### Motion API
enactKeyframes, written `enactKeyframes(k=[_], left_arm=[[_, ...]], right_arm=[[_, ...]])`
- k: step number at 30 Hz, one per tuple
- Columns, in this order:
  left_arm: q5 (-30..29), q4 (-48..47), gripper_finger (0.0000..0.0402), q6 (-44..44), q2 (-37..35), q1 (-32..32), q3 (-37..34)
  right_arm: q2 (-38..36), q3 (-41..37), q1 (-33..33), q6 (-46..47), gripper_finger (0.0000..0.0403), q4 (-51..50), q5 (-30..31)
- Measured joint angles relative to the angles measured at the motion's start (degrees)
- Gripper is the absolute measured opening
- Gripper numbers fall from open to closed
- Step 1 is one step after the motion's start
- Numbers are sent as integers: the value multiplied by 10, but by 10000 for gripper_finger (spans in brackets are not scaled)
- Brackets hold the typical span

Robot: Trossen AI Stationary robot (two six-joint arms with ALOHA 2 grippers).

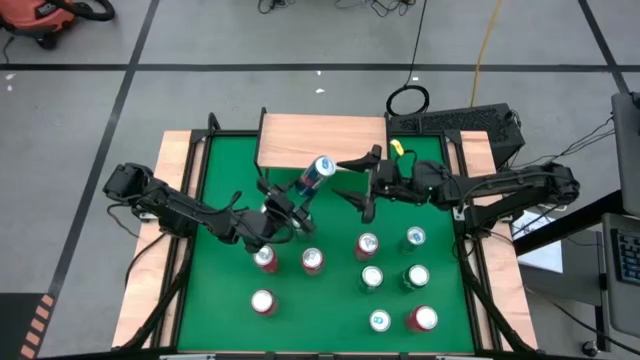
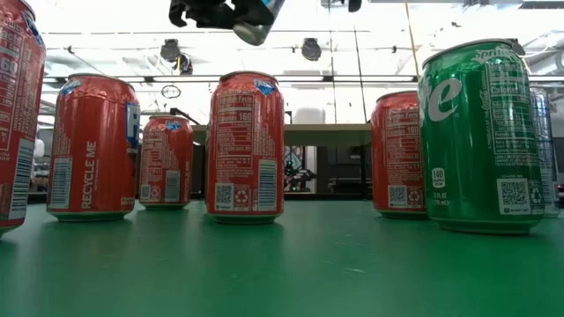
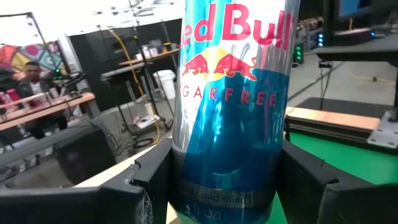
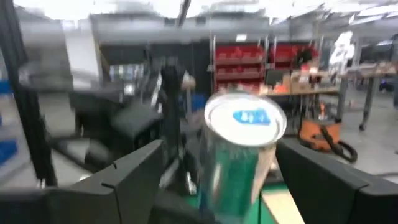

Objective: Place canned beverage on shelf
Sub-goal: Put the blue soda can on the shelf

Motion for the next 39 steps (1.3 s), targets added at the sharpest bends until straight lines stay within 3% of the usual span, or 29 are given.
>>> enactKeyframes(k=[6,13,30,39], left_arm=[[-7,7,211,4,0,4,0],[-39,13,211,31,0,6,0],[-10,53,211,44,33,36,1],[-10,63,211,47,43,39,1]], right_arm=[[31,-1,-6,29,302,63,9],[66,-2,-18,34,302,108,60],[103,-2,-29,1,301,186,33],[103,-2,-44,27,260,170,27]])
